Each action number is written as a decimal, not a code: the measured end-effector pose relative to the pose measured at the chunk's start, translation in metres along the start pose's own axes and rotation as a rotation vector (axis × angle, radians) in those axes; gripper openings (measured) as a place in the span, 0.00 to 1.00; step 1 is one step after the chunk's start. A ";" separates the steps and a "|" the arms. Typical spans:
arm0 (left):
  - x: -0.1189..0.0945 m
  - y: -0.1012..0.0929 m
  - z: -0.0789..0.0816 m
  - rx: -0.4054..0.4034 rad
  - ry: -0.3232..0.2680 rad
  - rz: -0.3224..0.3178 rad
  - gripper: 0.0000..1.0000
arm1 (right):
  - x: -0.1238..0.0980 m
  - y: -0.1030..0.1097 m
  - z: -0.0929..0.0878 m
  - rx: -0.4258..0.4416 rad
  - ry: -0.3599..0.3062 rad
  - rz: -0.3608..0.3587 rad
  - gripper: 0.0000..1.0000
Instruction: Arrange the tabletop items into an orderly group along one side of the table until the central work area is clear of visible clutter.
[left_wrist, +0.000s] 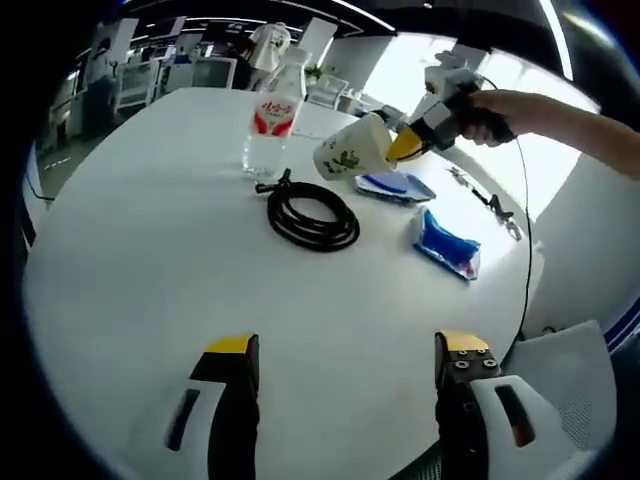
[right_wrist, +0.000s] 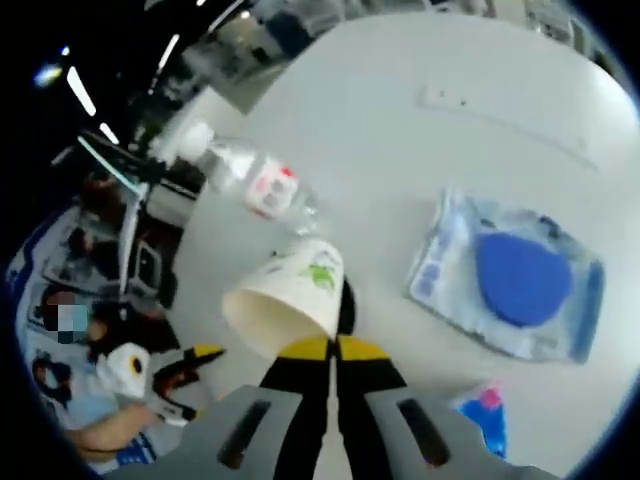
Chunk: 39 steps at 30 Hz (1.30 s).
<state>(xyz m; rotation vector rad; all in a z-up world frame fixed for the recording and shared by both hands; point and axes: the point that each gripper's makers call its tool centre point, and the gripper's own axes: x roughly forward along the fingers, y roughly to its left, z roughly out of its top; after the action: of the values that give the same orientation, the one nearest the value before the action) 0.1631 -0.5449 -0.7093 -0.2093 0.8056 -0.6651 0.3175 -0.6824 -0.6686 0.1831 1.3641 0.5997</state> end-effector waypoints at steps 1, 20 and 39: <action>0.000 -0.001 0.001 0.004 -0.006 -0.005 0.69 | 0.001 -0.002 0.001 0.007 0.016 -0.002 0.00; -0.006 -0.012 0.016 0.053 -0.082 -0.030 0.66 | 0.011 -0.026 0.037 0.081 0.218 -0.061 0.00; -0.016 -0.026 0.041 0.096 -0.183 -0.051 0.80 | 0.020 -0.033 0.048 0.134 0.315 -0.080 0.00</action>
<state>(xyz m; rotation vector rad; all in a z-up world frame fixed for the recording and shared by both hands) 0.1729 -0.5586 -0.6606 -0.2009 0.5931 -0.7196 0.3742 -0.6891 -0.6908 0.1451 1.7102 0.4837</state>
